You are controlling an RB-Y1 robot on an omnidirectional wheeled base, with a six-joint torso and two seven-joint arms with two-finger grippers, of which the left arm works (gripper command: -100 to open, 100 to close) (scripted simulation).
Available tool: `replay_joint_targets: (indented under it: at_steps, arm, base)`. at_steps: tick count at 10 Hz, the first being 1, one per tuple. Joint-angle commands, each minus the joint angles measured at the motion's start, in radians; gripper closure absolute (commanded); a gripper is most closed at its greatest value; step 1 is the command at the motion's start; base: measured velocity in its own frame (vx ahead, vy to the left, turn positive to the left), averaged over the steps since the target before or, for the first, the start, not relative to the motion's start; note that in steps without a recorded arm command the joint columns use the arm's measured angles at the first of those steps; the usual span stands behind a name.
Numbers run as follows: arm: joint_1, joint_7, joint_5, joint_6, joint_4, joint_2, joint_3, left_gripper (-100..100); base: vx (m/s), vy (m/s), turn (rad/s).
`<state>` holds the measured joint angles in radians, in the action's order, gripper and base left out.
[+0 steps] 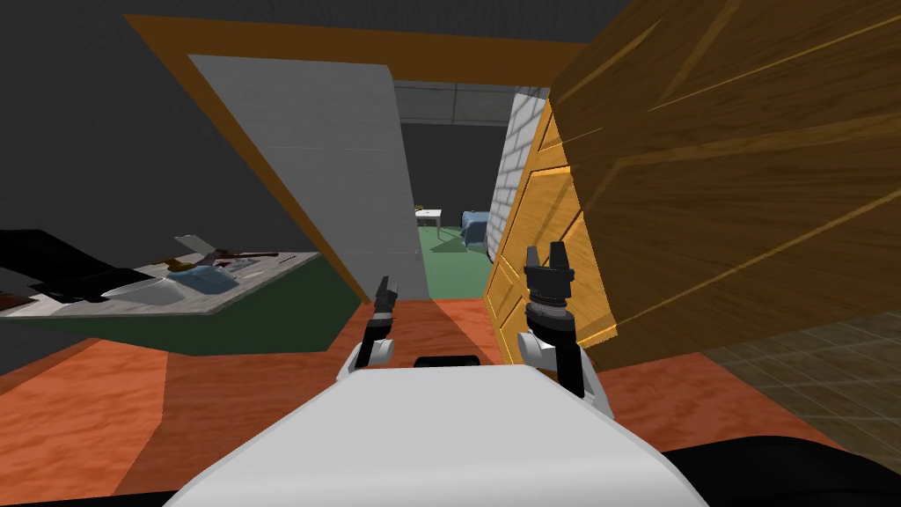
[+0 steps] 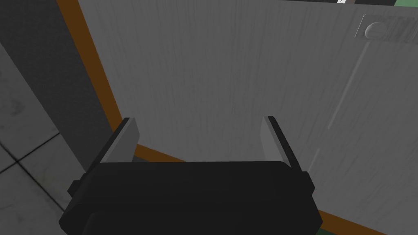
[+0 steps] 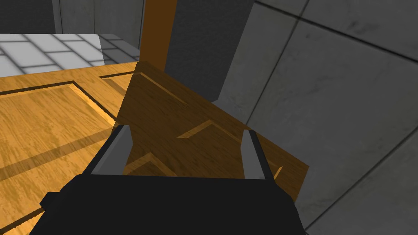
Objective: Pull the door open
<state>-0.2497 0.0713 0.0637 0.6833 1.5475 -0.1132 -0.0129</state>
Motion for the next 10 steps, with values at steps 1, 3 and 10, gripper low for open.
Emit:
replay_joint_targets:
  at_steps: [1, 3, 10]
  arm:
    - [0.015, 0.002, -0.001, 0.005, -0.040, -0.003, 0.003, -100]
    - [0.032, 0.007, -0.003, 0.011, -0.088, -0.009, 0.006, -100]
    - [0.092, 0.022, -0.007, 0.033, -0.255, -0.025, 0.019, -100]
  base:
    - [0.099, 0.015, -0.018]
    - [0.099, 0.016, -0.019]
    - [0.098, 0.011, -0.020]
